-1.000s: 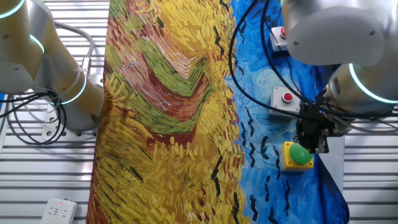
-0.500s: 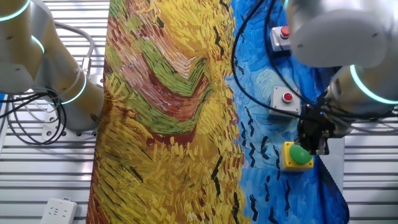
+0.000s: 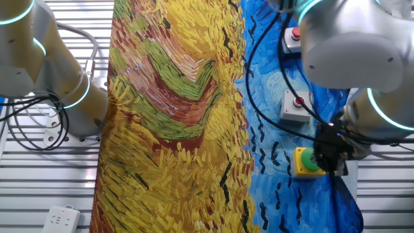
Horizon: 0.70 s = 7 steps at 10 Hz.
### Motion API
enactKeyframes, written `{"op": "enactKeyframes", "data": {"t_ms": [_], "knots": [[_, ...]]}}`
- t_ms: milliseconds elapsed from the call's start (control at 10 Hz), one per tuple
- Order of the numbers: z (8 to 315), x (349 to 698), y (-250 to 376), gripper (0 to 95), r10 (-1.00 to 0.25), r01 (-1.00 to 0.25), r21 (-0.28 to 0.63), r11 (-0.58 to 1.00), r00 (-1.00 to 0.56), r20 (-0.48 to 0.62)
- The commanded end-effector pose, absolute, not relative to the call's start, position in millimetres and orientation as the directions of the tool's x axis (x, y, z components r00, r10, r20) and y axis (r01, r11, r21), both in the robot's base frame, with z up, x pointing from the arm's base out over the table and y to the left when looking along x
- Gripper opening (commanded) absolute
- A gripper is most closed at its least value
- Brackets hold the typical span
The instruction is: Press three buttons from left to right in sequence
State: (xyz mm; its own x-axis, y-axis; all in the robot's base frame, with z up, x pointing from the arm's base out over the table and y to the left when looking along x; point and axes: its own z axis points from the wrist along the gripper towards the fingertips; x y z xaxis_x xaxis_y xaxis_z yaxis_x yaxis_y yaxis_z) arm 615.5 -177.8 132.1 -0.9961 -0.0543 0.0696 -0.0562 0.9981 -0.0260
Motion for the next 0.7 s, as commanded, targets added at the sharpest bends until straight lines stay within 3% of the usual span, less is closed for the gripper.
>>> {"op": "enactKeyframes", "data": {"t_ms": [100, 700], "knots": [[129, 618, -178, 0.0, -0.058, -0.06, -0.027, 0.998, -0.996, 0.071], [114, 623, -175, 0.0, -0.067, -0.068, -0.021, 0.997, -0.995, 0.07]]}}
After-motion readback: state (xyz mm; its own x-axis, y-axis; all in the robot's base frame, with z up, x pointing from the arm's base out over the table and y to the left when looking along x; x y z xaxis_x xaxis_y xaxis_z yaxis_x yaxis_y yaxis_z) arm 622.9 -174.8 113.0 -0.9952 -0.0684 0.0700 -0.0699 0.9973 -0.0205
